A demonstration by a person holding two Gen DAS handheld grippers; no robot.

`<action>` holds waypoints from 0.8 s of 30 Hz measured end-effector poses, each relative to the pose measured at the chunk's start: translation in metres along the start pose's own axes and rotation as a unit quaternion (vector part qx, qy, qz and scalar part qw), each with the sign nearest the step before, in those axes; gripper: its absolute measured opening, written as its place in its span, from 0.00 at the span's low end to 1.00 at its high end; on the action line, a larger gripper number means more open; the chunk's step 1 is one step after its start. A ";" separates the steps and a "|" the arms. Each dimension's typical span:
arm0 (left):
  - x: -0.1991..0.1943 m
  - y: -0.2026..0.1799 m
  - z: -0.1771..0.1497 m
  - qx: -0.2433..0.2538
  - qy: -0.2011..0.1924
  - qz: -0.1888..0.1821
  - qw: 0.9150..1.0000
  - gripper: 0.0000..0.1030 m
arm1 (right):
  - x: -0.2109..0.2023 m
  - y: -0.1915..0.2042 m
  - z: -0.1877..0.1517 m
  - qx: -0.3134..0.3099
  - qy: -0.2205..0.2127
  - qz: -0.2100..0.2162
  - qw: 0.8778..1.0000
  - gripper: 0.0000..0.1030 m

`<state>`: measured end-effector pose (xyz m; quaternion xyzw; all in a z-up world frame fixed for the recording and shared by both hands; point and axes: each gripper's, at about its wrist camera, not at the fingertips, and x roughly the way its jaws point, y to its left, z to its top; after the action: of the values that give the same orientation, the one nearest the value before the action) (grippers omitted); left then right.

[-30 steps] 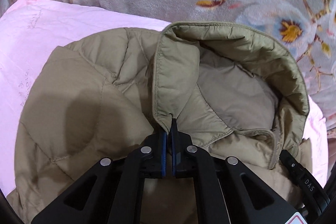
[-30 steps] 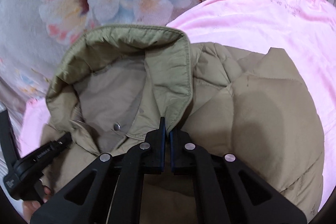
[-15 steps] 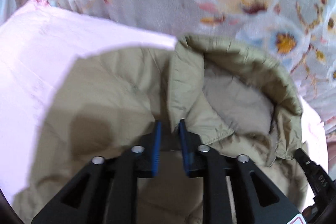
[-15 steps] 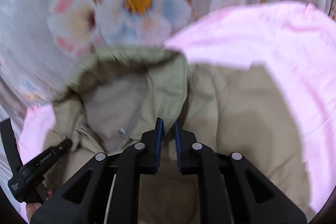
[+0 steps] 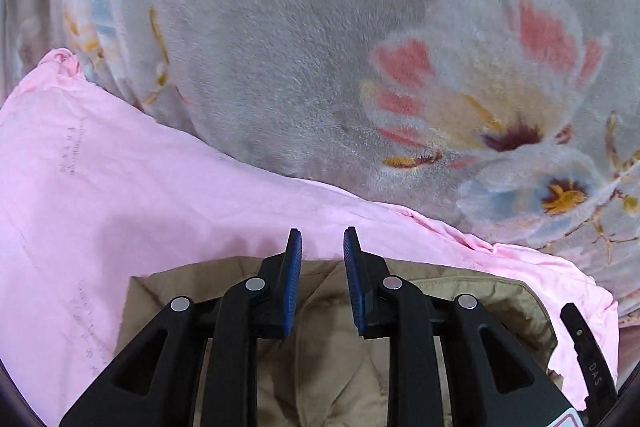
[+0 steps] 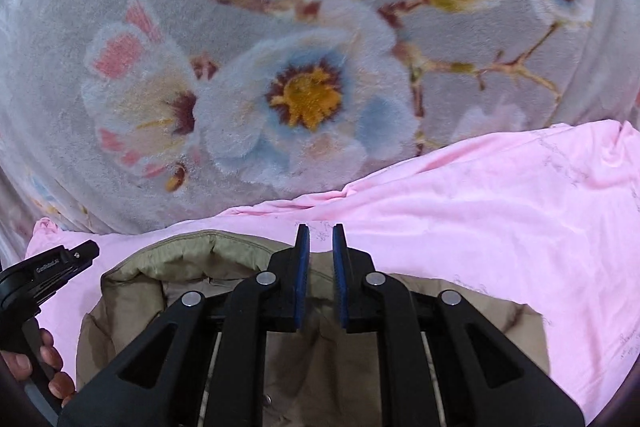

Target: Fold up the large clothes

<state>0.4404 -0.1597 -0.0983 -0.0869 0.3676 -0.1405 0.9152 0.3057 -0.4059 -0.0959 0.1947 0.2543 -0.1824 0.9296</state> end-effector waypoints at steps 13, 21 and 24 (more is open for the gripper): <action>0.031 0.010 -0.066 0.064 0.049 0.032 0.996 0.24 | 0.016 -0.018 -0.062 0.020 0.082 0.014 0.996 0.10; 0.043 0.005 -0.084 0.078 0.024 0.047 0.996 0.24 | 0.035 -0.020 -0.079 -0.003 0.090 -0.006 0.996 0.09; 0.046 0.005 -0.087 0.078 0.018 0.046 0.996 0.25 | 0.038 -0.016 -0.082 -0.016 0.088 -0.018 0.996 0.09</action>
<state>0.4129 -0.1746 -0.1914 0.0040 0.3753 -0.1280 0.9180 0.2967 -0.3919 -0.1858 0.1903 0.3417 -0.1769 0.9032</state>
